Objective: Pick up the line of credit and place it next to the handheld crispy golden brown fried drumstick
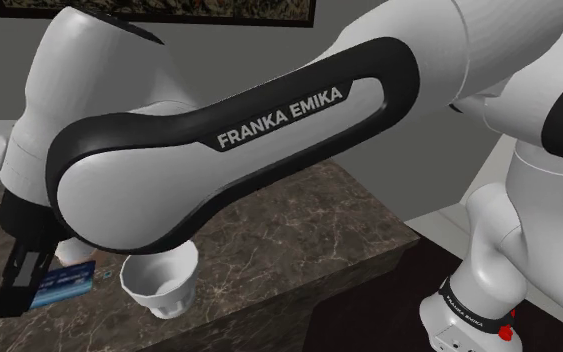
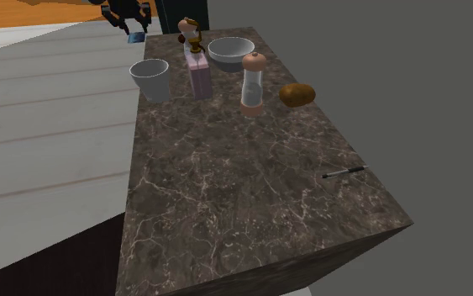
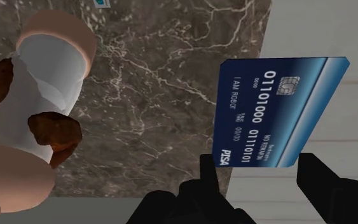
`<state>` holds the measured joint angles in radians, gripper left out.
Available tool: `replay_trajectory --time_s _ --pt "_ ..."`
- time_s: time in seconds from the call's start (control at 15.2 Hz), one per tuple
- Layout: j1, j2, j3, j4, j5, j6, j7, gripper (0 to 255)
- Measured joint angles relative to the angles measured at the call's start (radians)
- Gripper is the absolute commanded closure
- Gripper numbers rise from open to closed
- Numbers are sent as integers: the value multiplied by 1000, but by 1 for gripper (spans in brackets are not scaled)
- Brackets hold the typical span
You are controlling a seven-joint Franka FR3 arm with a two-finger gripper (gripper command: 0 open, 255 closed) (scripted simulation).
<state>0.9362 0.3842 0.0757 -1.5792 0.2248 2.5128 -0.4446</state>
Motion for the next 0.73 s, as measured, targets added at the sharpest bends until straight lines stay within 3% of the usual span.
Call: replay_trajectory --time_s 0.73 --pt "-7 50 15 -80 27 128 -40 255"
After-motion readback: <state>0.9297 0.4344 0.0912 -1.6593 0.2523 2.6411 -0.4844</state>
